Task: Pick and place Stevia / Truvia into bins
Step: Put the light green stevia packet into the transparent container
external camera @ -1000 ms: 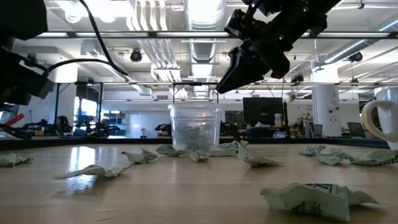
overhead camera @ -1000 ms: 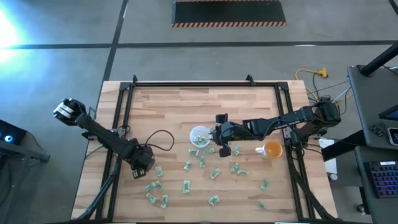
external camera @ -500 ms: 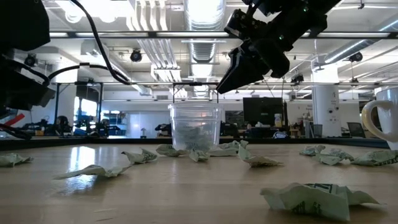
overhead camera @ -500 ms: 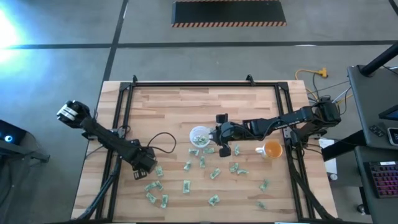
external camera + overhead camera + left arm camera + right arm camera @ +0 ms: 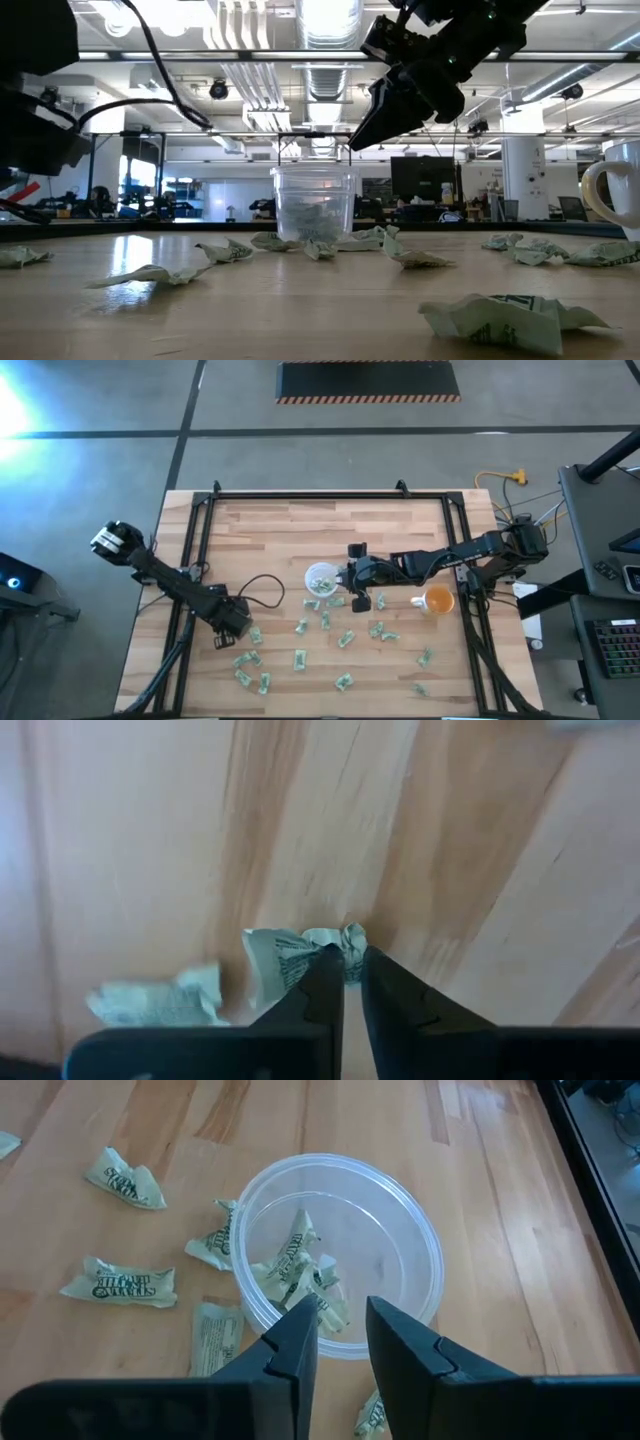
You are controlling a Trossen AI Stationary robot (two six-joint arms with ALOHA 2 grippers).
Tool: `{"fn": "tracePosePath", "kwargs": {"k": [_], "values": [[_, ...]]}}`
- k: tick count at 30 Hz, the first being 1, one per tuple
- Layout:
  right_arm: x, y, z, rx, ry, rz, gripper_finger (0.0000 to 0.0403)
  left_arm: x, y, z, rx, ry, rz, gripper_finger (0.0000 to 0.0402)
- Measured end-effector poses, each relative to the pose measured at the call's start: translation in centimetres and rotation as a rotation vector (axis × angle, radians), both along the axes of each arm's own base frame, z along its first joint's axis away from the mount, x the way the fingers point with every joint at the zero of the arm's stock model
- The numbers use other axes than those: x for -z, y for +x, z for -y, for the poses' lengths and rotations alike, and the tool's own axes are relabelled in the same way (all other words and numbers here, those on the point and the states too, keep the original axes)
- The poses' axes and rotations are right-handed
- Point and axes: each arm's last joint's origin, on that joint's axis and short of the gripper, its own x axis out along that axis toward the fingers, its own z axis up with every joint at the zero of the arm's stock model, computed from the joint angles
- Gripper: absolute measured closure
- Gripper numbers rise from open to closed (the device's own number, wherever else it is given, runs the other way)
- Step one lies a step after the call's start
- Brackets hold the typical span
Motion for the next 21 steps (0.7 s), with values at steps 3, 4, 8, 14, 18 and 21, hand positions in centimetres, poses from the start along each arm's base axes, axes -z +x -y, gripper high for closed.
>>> {"fn": "tracePosePath", "kwargs": {"k": [3,4,8,14,18,21], "values": [[0.0,0.0,0.0,0.003,0.003,0.0,0.0321,-0.8,0.7,0.2,0.067,0.02,0.055,0.0387],[0.0,0.0,0.0,0.008,0.009,0.001,0.0322,-1.2,1.1,0.3,0.095,0.029,0.078,0.0387],[0.0,0.0,0.0,0.032,0.023,0.006,0.0328,-2.9,2.5,0.7,0.208,0.101,0.189,0.0387],[-0.5,0.2,0.0,0.036,0.024,0.018,0.0334,-6.0,4.7,0.6,0.384,0.328,0.361,0.0386],[-1.8,0.4,0.0,0.045,0.035,0.063,0.0335,-7.7,6.1,0.2,0.47,0.487,0.448,0.0386],[-2.8,0.2,0.0,0.055,0.049,0.067,0.0332,-8.4,7.3,-0.2,0.542,0.562,0.508,0.0386]]}}
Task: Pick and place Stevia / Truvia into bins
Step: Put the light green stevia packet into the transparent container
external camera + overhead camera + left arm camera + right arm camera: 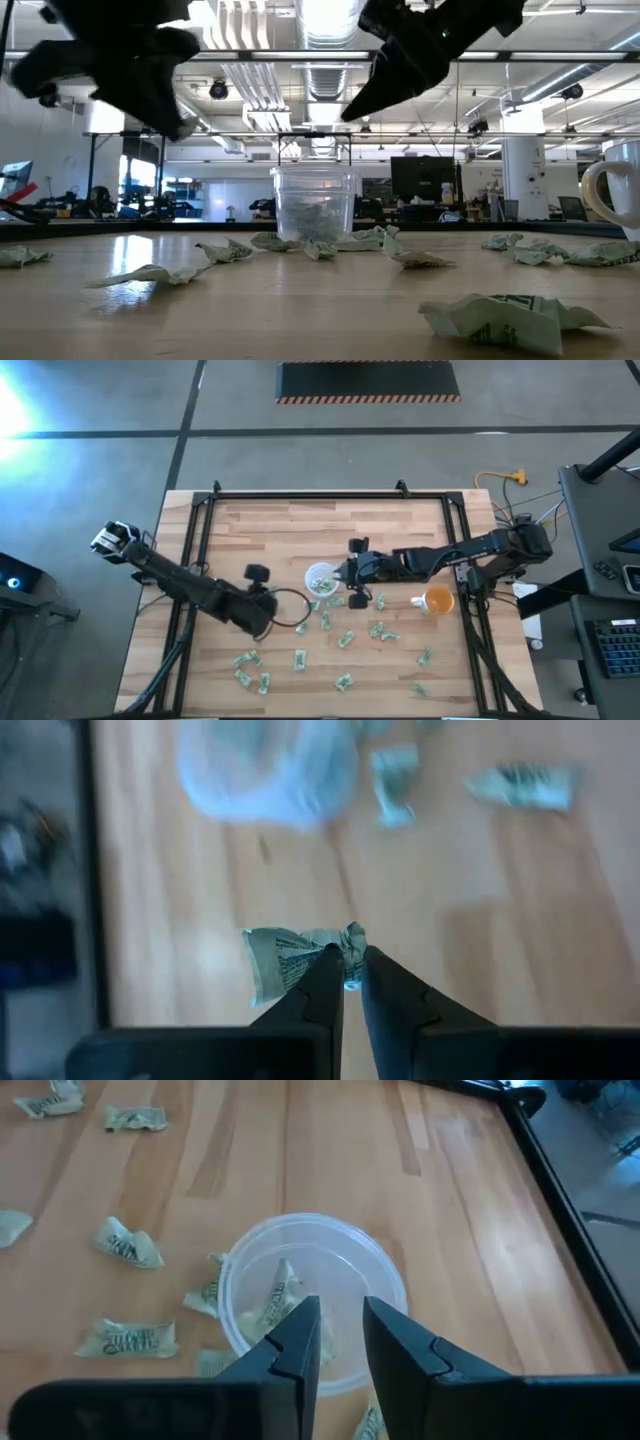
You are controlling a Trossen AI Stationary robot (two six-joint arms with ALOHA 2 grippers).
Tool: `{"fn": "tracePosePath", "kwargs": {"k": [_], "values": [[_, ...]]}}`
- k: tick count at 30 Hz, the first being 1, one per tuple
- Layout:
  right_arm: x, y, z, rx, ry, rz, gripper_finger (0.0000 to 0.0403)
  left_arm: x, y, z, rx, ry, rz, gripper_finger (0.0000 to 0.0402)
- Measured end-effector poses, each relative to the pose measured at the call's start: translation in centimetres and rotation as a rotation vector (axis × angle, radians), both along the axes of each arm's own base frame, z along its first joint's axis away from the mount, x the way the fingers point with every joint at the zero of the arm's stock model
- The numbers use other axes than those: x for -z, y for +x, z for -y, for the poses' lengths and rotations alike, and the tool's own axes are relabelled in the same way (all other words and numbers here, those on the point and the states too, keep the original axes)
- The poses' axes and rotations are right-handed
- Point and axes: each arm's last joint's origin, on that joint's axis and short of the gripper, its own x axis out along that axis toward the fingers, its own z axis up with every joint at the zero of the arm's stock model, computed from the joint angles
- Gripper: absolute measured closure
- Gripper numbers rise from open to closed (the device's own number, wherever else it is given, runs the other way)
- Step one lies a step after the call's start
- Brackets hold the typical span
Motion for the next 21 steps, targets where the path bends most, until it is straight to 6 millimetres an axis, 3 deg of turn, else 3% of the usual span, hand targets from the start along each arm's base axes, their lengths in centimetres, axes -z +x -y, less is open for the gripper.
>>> {"fn": "tracePosePath", "kwargs": {"k": [8,14,21], "values": [[-0.4,-1.7,0.0,0.112,0.124,-0.131,0.0331,-1.1,3.5,-2.3,0.122,0.111,0.144,0.0386],[0.5,-3.1,0.0,0.263,0.162,-0.263,0.034,-1.5,5.7,-4.7,0.214,0.045,0.234,0.0386],[1.2,-4.1,-0.6,0.369,0.209,-0.334,0.0344,0.0,7.6,-7.3,0.246,-0.009,0.234,0.0386]]}}
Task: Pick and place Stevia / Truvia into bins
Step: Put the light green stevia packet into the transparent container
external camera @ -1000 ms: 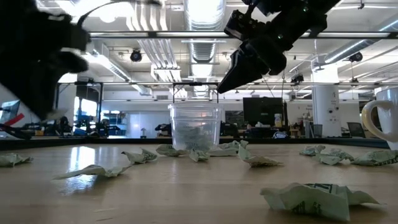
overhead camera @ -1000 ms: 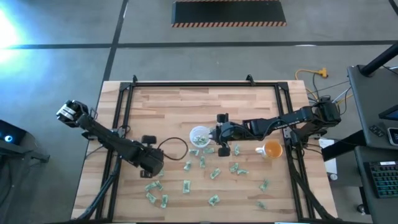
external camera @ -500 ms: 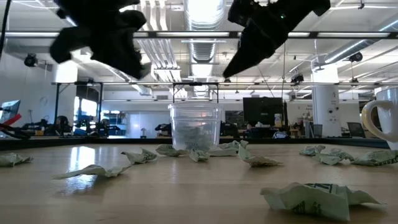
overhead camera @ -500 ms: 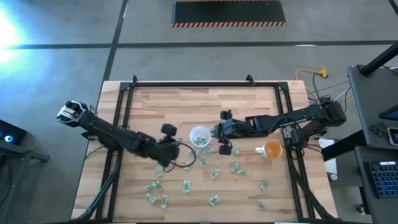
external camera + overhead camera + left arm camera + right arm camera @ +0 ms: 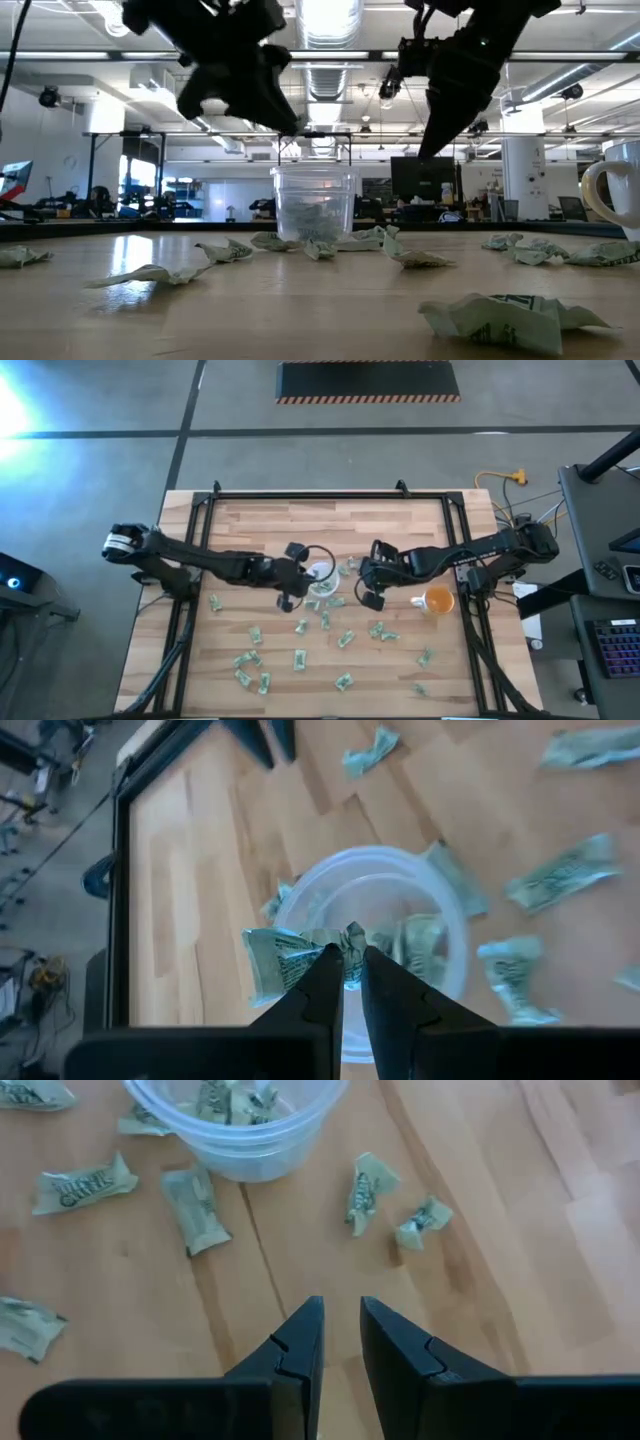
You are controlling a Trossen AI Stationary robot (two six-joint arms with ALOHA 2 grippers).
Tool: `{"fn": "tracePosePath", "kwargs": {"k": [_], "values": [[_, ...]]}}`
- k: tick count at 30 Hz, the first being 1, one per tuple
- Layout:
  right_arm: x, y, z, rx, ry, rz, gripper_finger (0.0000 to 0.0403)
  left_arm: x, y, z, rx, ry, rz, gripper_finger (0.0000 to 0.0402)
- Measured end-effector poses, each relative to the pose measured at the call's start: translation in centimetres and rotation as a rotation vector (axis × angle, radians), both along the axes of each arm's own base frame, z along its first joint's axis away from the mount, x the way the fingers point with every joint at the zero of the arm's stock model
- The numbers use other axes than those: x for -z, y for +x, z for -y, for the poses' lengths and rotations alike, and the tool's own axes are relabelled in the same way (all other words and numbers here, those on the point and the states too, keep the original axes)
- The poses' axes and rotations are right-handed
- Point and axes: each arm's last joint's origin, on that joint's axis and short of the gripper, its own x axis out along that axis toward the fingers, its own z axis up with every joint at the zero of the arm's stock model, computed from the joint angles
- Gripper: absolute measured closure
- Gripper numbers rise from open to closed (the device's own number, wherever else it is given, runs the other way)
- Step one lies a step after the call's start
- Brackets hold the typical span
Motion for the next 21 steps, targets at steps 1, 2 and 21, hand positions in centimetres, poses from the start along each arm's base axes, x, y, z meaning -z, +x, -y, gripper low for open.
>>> {"fn": "tracePosePath", "kwargs": {"k": [1,2,21], "values": [[0.0,0.0,-0.2,0.001,0.004,0.001,0.0344,0.3,0.3,-0.4,-0.004,-0.008,-0.001,0.0386],[0.1,-0.1,-0.3,-0.001,0.006,0.0,0.0344,0.7,0.5,-0.8,-0.012,-0.011,-0.01,0.0386],[0.7,-0.5,-1.9,-0.007,0.033,0.007,0.0342,2.0,2.3,-1.9,-0.041,-0.014,-0.007,0.03]]}}
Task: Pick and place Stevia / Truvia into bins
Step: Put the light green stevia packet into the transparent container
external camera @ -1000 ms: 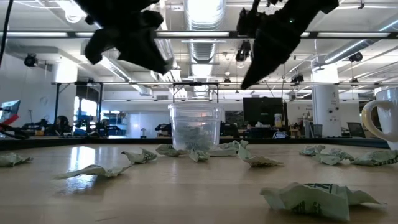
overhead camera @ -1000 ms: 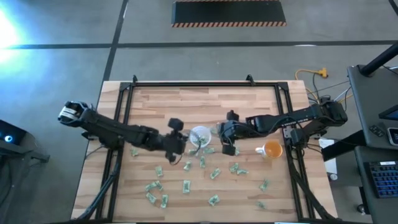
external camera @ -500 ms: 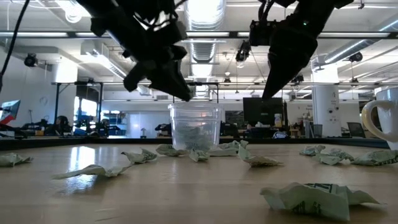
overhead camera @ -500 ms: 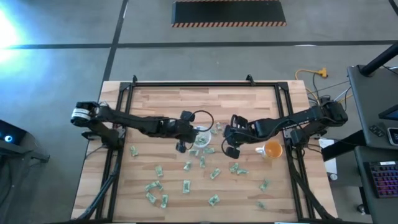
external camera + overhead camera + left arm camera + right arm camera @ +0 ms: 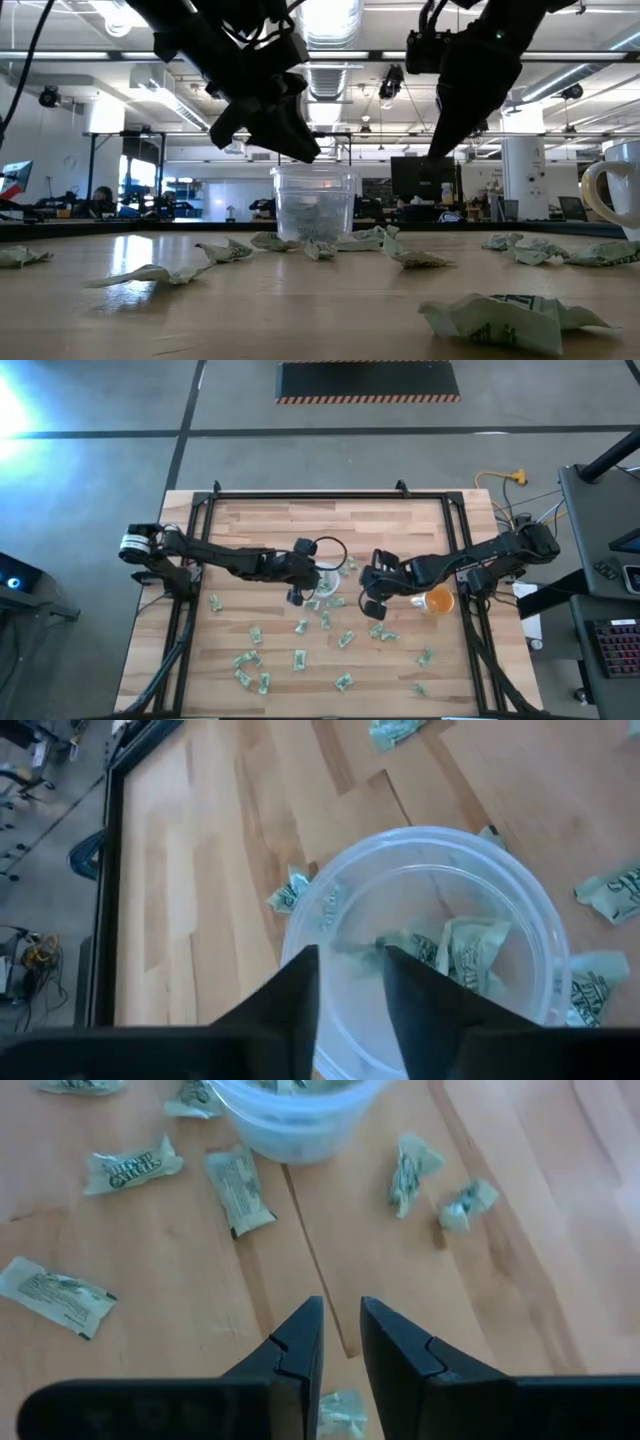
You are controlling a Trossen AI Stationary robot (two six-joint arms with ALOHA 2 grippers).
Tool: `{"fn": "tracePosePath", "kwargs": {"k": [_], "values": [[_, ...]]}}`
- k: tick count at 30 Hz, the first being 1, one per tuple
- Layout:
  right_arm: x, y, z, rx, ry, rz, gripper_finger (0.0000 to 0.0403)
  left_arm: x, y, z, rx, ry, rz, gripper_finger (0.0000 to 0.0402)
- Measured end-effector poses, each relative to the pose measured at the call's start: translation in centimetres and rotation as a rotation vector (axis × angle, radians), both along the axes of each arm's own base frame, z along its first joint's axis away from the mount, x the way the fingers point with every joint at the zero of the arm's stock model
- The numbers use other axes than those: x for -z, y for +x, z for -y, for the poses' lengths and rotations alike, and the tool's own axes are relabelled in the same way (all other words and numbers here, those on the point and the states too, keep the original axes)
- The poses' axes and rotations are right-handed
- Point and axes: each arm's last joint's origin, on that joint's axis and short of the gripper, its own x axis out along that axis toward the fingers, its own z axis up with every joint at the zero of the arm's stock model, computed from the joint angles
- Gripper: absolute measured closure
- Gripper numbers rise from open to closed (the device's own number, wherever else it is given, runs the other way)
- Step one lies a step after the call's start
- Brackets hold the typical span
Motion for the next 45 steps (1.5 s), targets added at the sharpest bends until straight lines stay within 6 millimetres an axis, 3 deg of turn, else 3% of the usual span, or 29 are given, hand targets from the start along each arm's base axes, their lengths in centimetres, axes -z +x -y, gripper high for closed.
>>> {"fn": "tracePosePath", "kwargs": {"k": [5,8,15,23,34,45], "values": [[1.4,-0.8,0.1,0.055,0.027,-0.038,0.0337,-0.3,-0.1,-0.1,-0.038,0.026,-0.009,0.0258],[2.3,-1.4,0.1,0.079,0.089,-0.072,0.0334,-0.8,-1.1,-0.1,-0.066,0.035,-0.075,0.0247],[4.3,-2.8,0.2,0.156,0.16,-0.135,0.0324,-3.1,-4.8,0.0,-0.178,-0.086,-0.133,0.0244],[4.3,-2.6,0.1,0.272,0.239,-0.1,0.0311,-5.3,-8.5,0.5,-0.25,-0.194,-0.072,0.0244],[6.3,-2.4,0.0,0.416,0.292,-0.172,0.0307,-4.3,-11.7,0.7,-0.265,-0.241,-0.04,0.0244],[7.1,-2.1,0.1,0.417,0.294,-0.187,0.031,-4.5,-12.3,0.7,-0.274,-0.257,-0.017,0.0244]]}}
